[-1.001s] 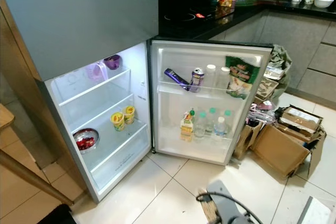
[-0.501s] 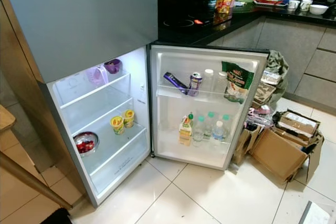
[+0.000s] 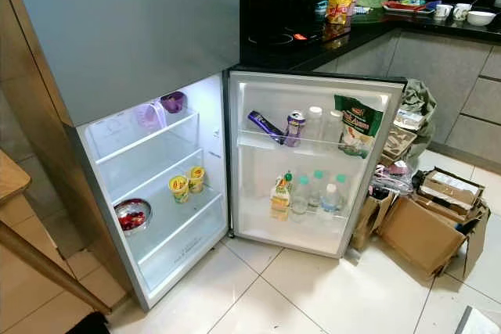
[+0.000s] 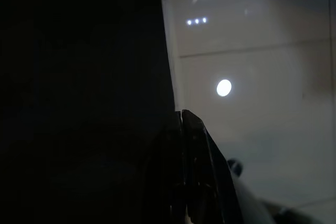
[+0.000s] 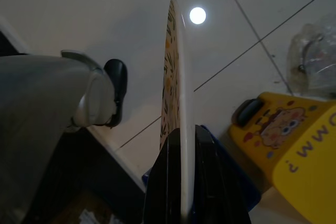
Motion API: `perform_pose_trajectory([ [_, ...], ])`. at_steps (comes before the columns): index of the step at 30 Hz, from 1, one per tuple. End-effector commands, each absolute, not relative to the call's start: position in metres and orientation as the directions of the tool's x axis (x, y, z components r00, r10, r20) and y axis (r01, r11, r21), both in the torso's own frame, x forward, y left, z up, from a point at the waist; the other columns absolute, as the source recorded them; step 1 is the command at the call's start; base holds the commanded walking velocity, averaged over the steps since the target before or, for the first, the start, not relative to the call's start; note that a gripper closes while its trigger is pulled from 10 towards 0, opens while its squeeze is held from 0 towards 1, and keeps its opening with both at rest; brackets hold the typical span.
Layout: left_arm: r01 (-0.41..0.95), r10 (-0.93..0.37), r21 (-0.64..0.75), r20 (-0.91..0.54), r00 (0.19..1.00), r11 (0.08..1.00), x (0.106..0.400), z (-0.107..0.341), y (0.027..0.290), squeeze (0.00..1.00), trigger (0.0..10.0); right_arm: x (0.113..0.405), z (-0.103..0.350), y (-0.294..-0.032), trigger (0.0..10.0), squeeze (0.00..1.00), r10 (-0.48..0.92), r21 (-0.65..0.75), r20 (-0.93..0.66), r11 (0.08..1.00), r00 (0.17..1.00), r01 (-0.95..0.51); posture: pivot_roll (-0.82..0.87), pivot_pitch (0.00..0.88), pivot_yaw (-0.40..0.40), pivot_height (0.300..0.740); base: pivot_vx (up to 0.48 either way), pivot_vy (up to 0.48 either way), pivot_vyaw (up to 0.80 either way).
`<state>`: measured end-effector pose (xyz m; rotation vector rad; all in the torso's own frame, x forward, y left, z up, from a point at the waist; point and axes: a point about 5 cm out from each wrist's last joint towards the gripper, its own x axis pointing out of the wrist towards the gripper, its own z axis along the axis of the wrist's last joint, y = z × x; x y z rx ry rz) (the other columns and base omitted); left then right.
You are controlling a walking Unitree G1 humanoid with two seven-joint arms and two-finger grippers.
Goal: Restocking fridge
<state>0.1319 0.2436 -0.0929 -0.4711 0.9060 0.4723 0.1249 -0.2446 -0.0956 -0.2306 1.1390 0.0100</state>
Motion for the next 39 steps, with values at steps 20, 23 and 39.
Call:
perform_pose_trajectory([
  [20,-0.396,0.108,-0.118,-0.857,0.503,0.911,0.127,-0.101,0.217,0.00,10.0,0.124,-0.096,-0.245,10.0,0.00,-0.087,-0.133,-0.906,0.988,0.414,-0.084,-0.07,0.000,0.012,0.740,0.000,0.000,0.00],
  [23,-0.387,0.104,-0.116,-0.857,0.505,0.915,0.129,-0.100,0.217,0.00,10.0,0.124,-0.096,-0.245,9.4,0.00,-0.074,-0.128,-0.910,0.986,0.407,-0.109,-0.07,0.000,0.009,0.740,0.000,0.000,0.00],
  [39,-0.368,0.099,-0.111,-0.857,0.506,0.923,0.130,-0.100,0.216,0.00,10.0,0.127,-0.095,-0.247,10.0,0.00,-0.095,-0.157,-0.912,0.980,0.399,-0.125,-0.07,0.000,0.012,0.740,0.000,0.000,0.00],
])
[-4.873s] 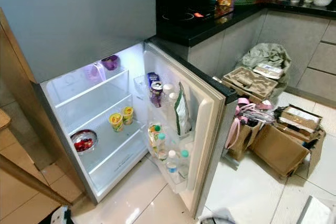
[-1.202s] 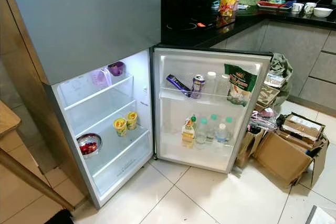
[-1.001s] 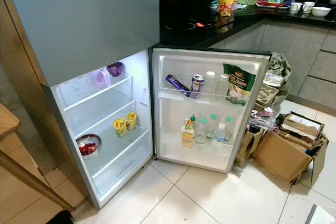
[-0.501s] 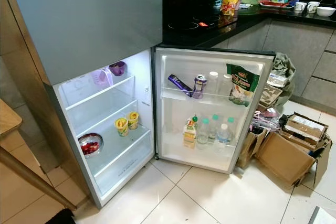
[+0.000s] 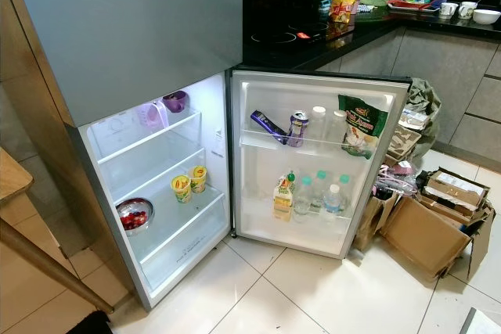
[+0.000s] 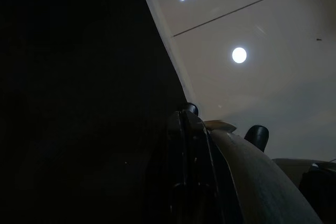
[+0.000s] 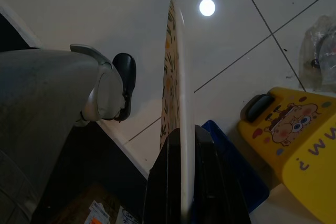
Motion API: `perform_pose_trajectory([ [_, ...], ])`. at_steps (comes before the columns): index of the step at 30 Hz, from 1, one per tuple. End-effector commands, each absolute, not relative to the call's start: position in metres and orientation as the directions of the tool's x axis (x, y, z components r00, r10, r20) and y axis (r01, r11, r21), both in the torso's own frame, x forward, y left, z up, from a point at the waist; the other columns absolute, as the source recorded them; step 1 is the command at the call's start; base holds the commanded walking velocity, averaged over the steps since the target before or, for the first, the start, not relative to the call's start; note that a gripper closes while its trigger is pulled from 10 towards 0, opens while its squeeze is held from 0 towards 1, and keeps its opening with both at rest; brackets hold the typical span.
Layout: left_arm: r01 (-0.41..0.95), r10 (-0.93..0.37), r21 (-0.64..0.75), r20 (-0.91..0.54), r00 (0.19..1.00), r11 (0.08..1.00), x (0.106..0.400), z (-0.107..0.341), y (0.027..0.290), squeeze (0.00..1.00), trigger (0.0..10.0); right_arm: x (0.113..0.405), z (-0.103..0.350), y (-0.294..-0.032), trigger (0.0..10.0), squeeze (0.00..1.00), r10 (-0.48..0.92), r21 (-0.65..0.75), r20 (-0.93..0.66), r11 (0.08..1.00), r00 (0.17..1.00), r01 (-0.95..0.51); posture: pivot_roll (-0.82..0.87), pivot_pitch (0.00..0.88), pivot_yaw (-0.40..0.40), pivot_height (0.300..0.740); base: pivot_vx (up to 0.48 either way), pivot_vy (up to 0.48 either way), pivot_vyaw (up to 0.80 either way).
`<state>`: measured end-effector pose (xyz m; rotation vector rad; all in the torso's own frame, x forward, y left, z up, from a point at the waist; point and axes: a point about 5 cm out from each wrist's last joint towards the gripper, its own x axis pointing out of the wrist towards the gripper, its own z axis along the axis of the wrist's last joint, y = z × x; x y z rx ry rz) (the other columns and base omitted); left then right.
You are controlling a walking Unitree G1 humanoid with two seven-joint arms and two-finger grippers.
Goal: Restocking fridge
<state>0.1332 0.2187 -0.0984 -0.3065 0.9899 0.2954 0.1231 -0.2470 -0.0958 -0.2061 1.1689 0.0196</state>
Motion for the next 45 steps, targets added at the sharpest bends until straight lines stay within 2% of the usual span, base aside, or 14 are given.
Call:
perform_pose_trajectory([
  [1,-0.369,0.099,-0.111,-0.858,0.505,0.923,0.130,-0.100,0.216,0.00,10.0,0.127,-0.095,-0.247,10.0,0.00,-0.094,-0.156,-0.912,0.980,0.399,-0.126,-0.07,0.000,0.012,0.740,0.000,0.000,0.00],
  [7,-0.365,0.095,-0.112,-0.858,0.504,0.924,0.129,-0.101,0.214,0.00,10.0,0.127,-0.095,-0.246,10.0,0.00,-0.085,-0.150,-0.912,0.980,0.402,-0.133,-0.07,0.000,0.020,0.740,0.000,0.000,0.08],
  [38,-0.329,0.082,-0.105,-0.858,0.507,0.938,0.132,-0.100,0.212,0.00,10.0,0.116,-0.099,-0.243,10.0,0.00,-0.088,-0.145,-0.925,0.981,0.370,-0.130,-0.07,0.000,0.028,0.740,0.000,0.000,0.78],
  [45,-0.313,0.078,-0.100,-0.858,0.508,0.944,0.133,-0.100,0.211,0.00,10.0,0.119,-0.097,-0.248,10.0,0.00,-0.115,-0.170,-0.917,0.979,0.383,-0.113,-0.07,0.000,0.028,0.740,0.000,0.000,0.00],
])
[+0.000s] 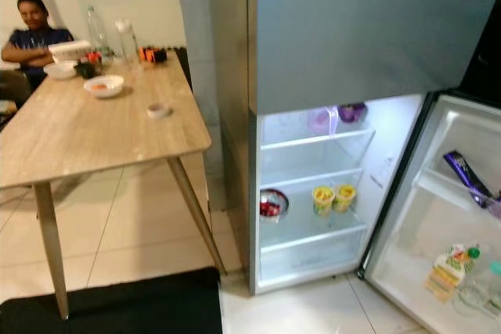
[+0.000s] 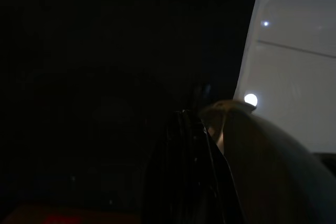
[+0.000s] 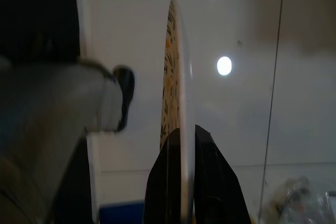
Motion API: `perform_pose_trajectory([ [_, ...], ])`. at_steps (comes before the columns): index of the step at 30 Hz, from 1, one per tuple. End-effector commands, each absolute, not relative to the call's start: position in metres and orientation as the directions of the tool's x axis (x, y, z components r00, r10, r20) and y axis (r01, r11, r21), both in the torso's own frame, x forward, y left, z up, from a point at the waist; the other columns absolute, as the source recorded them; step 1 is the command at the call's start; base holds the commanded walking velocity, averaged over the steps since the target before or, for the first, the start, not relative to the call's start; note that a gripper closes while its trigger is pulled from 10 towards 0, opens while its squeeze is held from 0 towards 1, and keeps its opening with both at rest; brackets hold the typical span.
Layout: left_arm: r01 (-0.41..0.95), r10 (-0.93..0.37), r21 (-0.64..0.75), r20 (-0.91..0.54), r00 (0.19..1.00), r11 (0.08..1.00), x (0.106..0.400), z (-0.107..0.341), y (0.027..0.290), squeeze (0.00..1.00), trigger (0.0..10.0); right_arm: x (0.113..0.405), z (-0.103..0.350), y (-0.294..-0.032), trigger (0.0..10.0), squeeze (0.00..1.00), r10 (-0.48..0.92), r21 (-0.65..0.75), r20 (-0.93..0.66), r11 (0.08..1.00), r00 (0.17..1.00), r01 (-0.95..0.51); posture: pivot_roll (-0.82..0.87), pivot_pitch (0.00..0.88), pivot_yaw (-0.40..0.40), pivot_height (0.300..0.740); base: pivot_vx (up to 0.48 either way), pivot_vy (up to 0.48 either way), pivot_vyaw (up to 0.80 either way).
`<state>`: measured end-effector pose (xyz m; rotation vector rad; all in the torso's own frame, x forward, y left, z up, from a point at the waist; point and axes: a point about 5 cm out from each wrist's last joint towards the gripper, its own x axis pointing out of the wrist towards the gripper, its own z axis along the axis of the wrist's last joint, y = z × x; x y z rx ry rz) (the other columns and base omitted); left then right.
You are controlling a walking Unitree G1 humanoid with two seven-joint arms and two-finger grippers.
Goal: Restocking fridge
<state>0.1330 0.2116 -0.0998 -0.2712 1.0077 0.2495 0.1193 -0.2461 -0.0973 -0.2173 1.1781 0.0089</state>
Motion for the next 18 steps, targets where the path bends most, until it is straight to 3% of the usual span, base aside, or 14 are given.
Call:
perform_pose_trajectory([
  [1,-0.312,0.077,-0.100,-0.858,0.508,0.945,0.1327,-0.1000,0.2112,0.00,10.0,0.1198,-0.0967,-0.2480,10.0,0.00,-0.115,-0.171,-0.916,0.979,0.384,-0.114,-0.07,0.000,0.028,0.740,0.000,0.000,0.00],
  [18,-0.312,0.060,-0.121,-0.856,0.514,0.942,0.1356,-0.0994,0.2096,0.00,10.0,0.1259,-0.0947,-0.2481,10.0,0.00,-0.106,-0.173,-0.914,0.975,0.393,-0.140,-0.09,0.000,0.018,0.740,0.000,0.000,0.00],
])
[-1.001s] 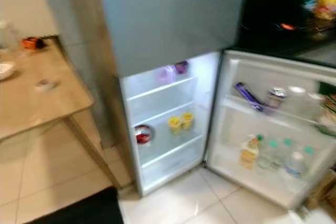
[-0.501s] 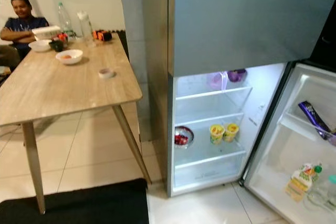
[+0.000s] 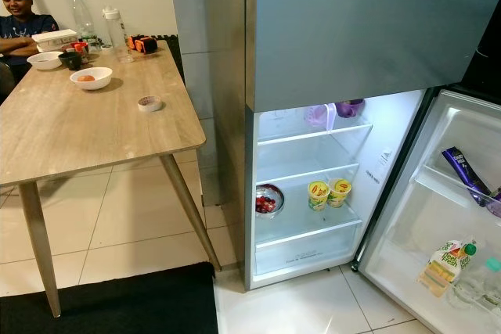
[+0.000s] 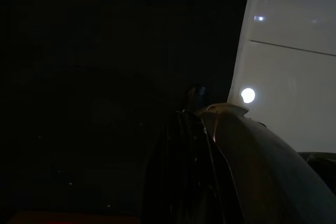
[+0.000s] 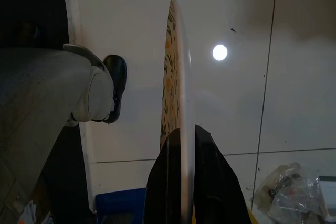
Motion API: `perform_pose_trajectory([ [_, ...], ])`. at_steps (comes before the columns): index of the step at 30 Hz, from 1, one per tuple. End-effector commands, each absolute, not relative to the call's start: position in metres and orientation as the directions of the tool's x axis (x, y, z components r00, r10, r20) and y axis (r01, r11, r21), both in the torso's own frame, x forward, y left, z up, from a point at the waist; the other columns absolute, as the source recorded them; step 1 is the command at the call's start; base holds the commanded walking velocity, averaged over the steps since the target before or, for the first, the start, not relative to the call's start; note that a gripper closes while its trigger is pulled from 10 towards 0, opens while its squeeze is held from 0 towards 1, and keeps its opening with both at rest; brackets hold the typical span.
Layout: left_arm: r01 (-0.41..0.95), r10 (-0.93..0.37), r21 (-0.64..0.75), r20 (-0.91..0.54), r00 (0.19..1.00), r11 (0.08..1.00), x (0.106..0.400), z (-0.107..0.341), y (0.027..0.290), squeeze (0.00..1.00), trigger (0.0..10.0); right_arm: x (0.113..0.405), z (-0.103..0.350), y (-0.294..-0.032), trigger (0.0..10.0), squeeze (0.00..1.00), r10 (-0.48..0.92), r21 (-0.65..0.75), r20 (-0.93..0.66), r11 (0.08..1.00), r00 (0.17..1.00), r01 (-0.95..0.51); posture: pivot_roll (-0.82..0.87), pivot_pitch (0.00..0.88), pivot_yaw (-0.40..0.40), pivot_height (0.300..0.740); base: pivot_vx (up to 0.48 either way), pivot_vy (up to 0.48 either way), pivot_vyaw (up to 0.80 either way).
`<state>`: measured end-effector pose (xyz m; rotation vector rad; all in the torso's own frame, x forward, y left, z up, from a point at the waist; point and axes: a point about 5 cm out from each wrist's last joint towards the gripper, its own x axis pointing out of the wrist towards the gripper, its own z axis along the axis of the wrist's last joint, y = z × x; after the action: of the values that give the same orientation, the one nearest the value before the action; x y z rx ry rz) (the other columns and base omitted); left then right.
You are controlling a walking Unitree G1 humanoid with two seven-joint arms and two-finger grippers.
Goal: Restocking fridge
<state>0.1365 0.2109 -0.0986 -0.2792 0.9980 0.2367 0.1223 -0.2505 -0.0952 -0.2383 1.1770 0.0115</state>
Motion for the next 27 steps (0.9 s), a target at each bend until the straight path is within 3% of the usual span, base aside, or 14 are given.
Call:
perform_pose_trajectory([
  [1,-0.309,0.057,-0.122,-0.856,0.513,0.943,0.1358,-0.0994,0.2093,0.00,10.0,0.1267,-0.0945,-0.2481,10.0,0.00,-0.106,-0.173,-0.913,0.975,0.395,-0.139,-0.09,0.000,0.018,0.740,0.000,0.000,0.00],
  [11,-0.302,0.045,-0.127,-0.863,0.503,0.945,0.1296,-0.1014,0.2087,0.00,10.0,0.1266,-0.0953,-0.2451,10.0,0.00,-0.099,-0.168,-0.914,0.975,0.394,-0.145,-0.08,0.000,0.020,0.740,0.000,0.000,0.00],
  [27,-0.284,0.043,-0.115,-0.866,0.498,0.952,0.1295,-0.1011,0.2109,0.00,10.0,0.1241,-0.0964,-0.2436,10.0,0.00,-0.095,-0.161,-0.915,0.977,0.391,-0.139,-0.08,0.000,0.029,0.740,0.332,0.000,0.00],
])
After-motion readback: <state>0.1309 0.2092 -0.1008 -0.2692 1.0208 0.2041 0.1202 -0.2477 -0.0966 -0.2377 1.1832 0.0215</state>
